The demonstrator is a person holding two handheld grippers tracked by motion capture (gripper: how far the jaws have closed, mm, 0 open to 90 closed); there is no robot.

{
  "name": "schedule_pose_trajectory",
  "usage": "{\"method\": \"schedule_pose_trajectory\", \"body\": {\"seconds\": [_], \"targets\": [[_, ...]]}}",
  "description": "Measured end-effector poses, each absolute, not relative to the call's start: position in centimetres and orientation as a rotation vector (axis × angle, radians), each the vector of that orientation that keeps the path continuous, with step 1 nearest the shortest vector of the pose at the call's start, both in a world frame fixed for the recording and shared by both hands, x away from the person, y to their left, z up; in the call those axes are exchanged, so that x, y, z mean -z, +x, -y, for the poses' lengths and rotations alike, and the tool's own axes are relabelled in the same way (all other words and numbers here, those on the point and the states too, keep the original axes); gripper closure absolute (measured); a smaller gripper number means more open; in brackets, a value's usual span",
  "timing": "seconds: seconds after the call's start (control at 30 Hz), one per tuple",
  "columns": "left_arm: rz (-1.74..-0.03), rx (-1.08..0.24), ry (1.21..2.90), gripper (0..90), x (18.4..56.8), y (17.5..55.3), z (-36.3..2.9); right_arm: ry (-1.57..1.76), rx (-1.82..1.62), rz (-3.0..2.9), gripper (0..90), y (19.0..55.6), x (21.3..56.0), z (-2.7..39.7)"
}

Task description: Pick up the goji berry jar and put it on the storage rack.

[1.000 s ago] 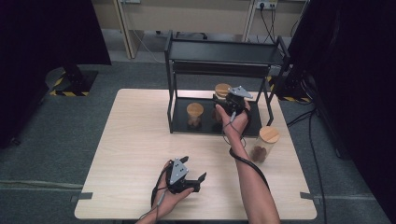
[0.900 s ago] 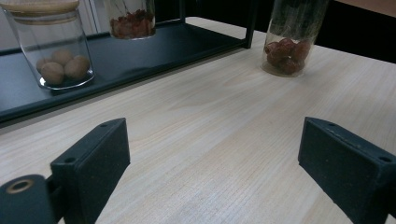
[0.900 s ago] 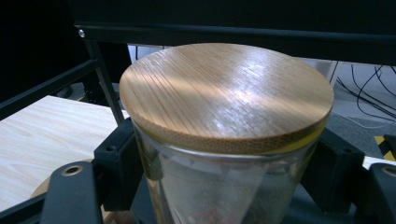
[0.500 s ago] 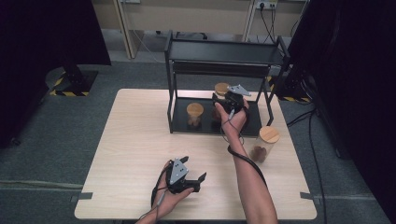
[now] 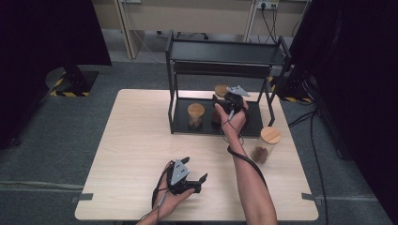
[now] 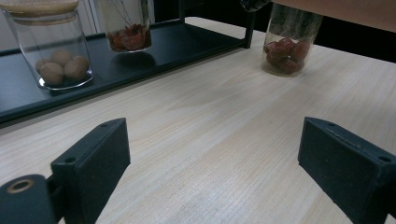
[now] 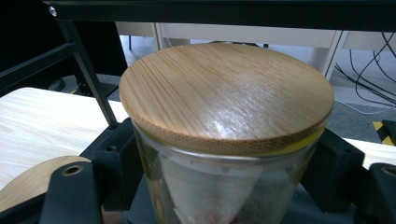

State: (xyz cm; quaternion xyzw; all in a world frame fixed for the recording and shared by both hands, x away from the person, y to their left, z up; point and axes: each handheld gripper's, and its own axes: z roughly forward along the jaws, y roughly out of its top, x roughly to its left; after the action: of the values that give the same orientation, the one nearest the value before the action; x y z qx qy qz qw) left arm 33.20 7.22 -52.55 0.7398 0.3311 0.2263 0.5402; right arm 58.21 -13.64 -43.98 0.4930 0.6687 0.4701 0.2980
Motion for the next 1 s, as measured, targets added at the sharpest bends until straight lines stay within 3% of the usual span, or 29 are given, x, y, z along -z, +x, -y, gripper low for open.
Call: {"method": "schedule_pose_trajectory", "body": {"seconds": [1.0], "targets": [[-0.785, -0.539, 1.758, 8.6, 52.54, 33.19, -7.24, 1.292, -1.225, -1.793, 25.2, 58.61, 44.6, 13.28]]}}
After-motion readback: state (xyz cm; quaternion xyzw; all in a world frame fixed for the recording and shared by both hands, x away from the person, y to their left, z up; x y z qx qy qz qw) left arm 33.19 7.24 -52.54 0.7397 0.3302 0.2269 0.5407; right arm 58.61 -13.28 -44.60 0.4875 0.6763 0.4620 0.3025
